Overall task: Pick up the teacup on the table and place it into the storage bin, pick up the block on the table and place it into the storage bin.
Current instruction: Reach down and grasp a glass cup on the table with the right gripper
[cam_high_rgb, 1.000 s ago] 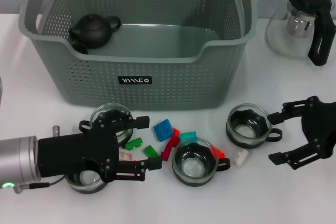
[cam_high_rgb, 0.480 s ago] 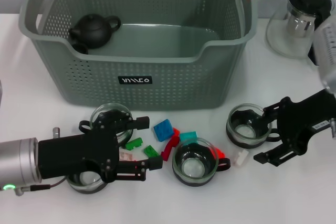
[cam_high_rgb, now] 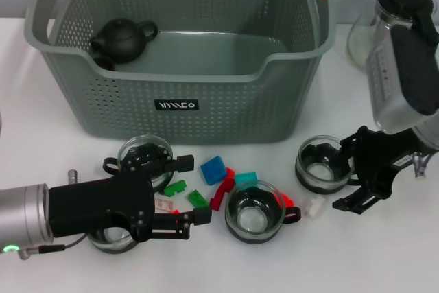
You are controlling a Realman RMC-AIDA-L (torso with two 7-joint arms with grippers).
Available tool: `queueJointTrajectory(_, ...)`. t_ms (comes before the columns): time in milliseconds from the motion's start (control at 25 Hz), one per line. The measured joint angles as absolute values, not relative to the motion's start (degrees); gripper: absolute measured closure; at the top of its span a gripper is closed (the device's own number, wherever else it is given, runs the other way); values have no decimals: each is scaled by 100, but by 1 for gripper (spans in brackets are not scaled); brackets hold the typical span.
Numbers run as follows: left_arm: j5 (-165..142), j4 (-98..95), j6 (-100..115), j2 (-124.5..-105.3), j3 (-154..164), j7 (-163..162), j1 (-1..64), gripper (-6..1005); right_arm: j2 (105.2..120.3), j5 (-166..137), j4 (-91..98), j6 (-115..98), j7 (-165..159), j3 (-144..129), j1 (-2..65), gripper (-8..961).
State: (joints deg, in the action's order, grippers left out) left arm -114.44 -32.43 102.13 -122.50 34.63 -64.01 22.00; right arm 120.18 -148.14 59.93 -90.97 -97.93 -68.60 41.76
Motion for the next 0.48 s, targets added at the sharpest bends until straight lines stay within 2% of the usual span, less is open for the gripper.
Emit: queueJointTrajectory(480, -11435, -3183, 10206, -12252, 3456, -6411, 2180, 52, 12029, -15050, 6012, -8638, -9993, -7799, 4192, 117)
